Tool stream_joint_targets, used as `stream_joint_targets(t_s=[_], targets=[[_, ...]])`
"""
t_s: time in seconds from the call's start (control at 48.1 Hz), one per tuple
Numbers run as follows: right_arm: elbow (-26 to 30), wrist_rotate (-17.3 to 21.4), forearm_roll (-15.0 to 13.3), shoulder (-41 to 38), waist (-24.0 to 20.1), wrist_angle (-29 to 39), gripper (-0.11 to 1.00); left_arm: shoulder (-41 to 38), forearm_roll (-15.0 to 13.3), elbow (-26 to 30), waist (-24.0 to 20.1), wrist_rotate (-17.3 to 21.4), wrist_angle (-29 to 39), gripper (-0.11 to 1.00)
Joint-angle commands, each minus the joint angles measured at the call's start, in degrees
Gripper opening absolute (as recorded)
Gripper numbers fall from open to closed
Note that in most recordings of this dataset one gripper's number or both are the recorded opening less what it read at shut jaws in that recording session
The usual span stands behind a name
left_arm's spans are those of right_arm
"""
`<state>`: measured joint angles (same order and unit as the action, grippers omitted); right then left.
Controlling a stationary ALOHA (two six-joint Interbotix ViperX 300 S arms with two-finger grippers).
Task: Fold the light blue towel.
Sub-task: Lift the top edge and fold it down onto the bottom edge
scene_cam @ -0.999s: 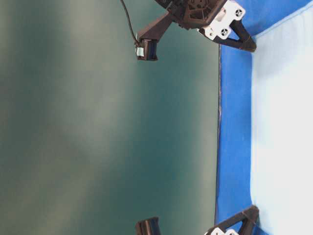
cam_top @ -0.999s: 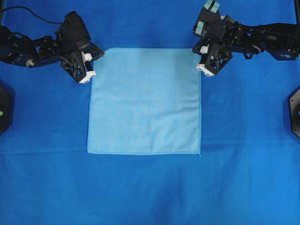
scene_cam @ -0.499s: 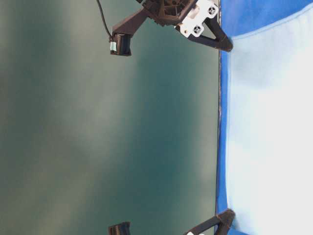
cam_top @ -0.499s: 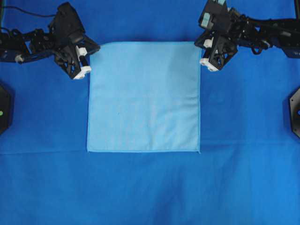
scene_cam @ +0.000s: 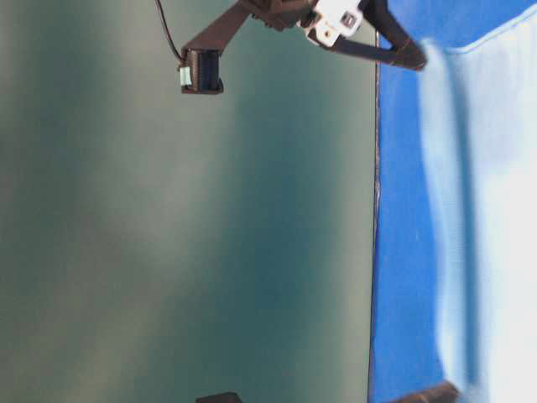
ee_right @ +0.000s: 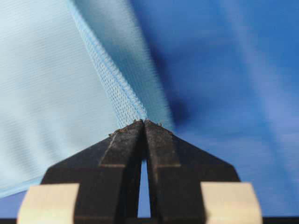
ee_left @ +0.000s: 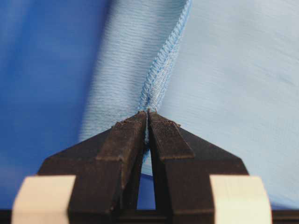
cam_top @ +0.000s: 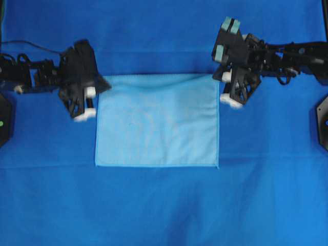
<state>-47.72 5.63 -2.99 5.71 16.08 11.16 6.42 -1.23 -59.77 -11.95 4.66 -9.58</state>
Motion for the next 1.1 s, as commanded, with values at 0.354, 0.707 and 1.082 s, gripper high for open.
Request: stream_joint_targets(t_s=[0.354, 0.707, 1.082], targets=[[-0.9, 12.8, 0.4, 1.5, -17.3, 1.1, 0.01, 1.1, -0.3, 1.8, 18.5, -10.9, 5.0, 0.02], [-0.3, 18.0, 0.3, 0.5, -24.0, 0.3, 0.01, 0.3, -0.3, 3.3, 25.1, -16.5, 5.0, 0.02], [-0.6, 18.0, 0.1, 0.1, -24.0, -2.5, 0.01, -0.8, -0.3, 4.7, 24.8, -16.7, 5.0, 0.03]])
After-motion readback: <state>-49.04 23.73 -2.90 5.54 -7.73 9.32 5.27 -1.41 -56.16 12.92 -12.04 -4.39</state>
